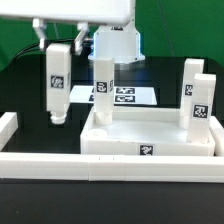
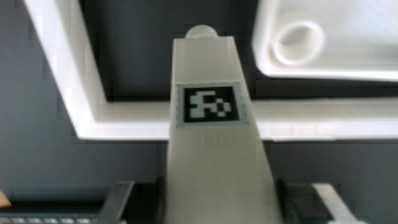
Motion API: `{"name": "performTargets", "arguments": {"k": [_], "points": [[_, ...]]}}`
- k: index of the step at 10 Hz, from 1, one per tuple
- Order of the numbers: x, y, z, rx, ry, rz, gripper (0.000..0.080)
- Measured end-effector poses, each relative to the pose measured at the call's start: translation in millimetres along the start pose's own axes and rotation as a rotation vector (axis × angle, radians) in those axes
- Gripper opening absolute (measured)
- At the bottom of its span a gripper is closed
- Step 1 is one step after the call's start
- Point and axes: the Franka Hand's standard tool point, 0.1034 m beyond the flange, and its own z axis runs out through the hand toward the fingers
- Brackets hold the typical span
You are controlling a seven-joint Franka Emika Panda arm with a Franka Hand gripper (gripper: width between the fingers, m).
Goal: Assemble desk
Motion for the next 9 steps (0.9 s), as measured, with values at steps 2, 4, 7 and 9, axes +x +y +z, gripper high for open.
{"name": "performTargets", "arguments": {"k": [2,4,7,9], "points": [[12.3,-18.7,-6.6,0.013,0.048,0.007,0.0287],[9.9,-16.6,-5.0,0.011,0.040,0.007,0.0287],[10.0,-32.4,-4.6,0.027,0.037,0.045,0.0287],[6.8,-46.2,2.7,0.035,0.029,0.040,0.0287]]}}
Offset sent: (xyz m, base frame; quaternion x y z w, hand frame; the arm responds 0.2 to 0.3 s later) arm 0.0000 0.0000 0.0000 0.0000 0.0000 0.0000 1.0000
